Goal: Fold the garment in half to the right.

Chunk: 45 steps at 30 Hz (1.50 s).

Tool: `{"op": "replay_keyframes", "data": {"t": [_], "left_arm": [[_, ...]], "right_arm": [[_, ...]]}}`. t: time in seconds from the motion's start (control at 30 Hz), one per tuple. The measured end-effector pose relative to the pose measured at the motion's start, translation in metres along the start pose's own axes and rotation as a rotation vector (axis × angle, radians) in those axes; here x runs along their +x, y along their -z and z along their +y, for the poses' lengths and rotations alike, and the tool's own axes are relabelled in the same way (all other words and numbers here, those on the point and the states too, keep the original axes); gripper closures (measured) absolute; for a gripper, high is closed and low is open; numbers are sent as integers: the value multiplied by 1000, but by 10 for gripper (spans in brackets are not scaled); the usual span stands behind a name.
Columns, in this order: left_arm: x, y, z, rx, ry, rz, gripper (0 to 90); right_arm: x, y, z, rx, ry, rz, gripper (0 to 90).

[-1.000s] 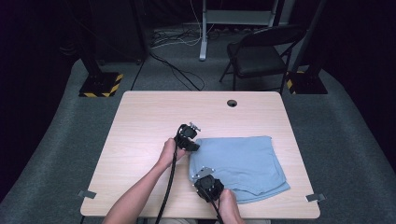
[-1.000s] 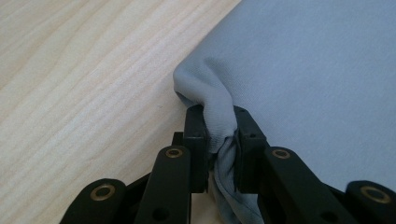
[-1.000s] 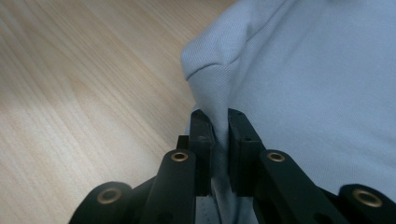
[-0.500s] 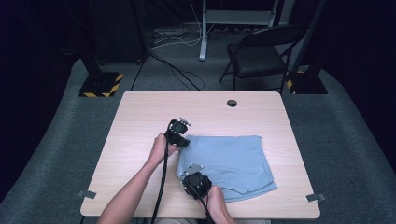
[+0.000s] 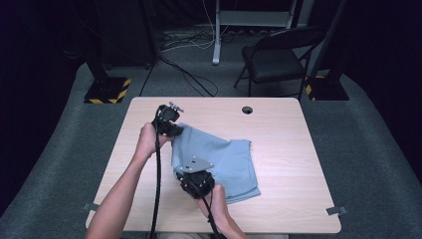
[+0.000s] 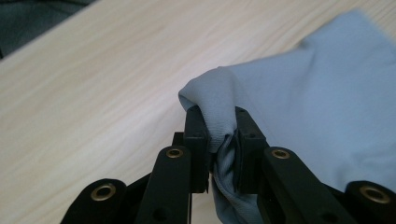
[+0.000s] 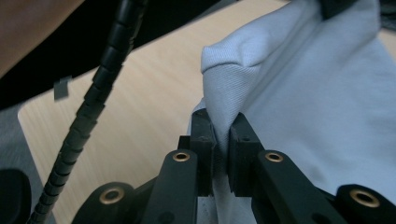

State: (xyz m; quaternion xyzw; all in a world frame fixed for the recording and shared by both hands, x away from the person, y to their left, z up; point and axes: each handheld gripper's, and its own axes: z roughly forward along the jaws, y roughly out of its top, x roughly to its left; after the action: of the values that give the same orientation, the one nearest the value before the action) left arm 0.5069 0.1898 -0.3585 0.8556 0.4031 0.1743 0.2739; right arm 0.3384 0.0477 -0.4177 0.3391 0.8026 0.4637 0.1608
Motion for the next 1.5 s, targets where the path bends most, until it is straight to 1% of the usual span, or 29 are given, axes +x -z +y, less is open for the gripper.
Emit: {"op": "replay_keyframes", "data": {"t": [0.03,0.1,0.13,0.17,0.2,0.23,0.27,0.3,0.37,0.43,0.5,0.53,0.63,0.67,0.7,0.73,0.83,0.87,1.0,1.07,1.1,1.2,1.33,1.43,1.5], "left_arm": [[-4,3,7,-16,-5,-14,786],[-14,4,17,-50,-7,-48,785],[-23,2,25,-68,-12,-69,785],[-29,-2,30,-88,-5,-102,785],[-37,-6,35,-92,-11,-120,785],[-44,-12,39,-103,-9,-135,785],[-52,-20,42,-110,-4,-159,785],[-60,-28,45,-104,-6,-168,785],[-72,-44,48,-101,4,-203,785],[-81,-58,48,-95,14,-219,785],[-87,-72,46,-81,25,-233,785],[-90,-78,44,-73,31,-245,785],[-94,-95,38,-59,47,-269,784],[-94,-98,37,-61,50,-276,785],[-96,-103,35,-61,51,-285,785],[-98,-106,35,-70,43,-301,784],[-106,-116,33,-55,23,-304,783],[-107,-118,33,-49,20,-303,783],[-115,-131,28,-28,17,-268,782],[-116,-136,26,-18,25,-262,782],[-116,-140,24,-11,23,-248,782],[-117,-148,20,5,35,-228,781],[-119,-156,15,26,27,-208,779],[-120,-160,12,29,28,-202,777],[-118,-161,11,30,32,-207,775]], "right_arm": [[-5,9,1,-20,-10,-16,831],[-16,28,0,-53,-48,-43,830],[-21,34,-2,-62,-62,-60,830],[-27,44,-6,-80,-86,-81,829],[-31,51,-10,-81,-91,-105,828],[-35,56,-15,-81,-105,-130,828],[-39,60,-21,-79,-119,-148,828],[-41,62,-26,-68,-127,-168,827],[-46,66,-36,-54,-145,-201,826],[-51,66,-45,-27,-158,-231,826],[-55,66,-53,7,-167,-264,824],[-57,65,-58,19,-172,-272,824],[-60,61,-70,66,-172,-312,824],[-61,61,-73,81,-168,-332,823],[-61,60,-75,88,-174,-341,823],[-63,59,-78,102,-179,-352,822],[-66,55,-86,151,-179,-378,819],[-66,53,-89,175,-176,-385,818],[-70,44,-95,230,-169,-392,813],[-72,40,-98,254,-167,-394,812],[-74,39,-99,259,-172,-393,812],[-78,35,-101,284,-172,-390,810],[-84,30,-104,302,-183,-376,807],[-88,28,-106,316,-191,-366,807],[-91,27,-107,321,-200,-355,808]]}}
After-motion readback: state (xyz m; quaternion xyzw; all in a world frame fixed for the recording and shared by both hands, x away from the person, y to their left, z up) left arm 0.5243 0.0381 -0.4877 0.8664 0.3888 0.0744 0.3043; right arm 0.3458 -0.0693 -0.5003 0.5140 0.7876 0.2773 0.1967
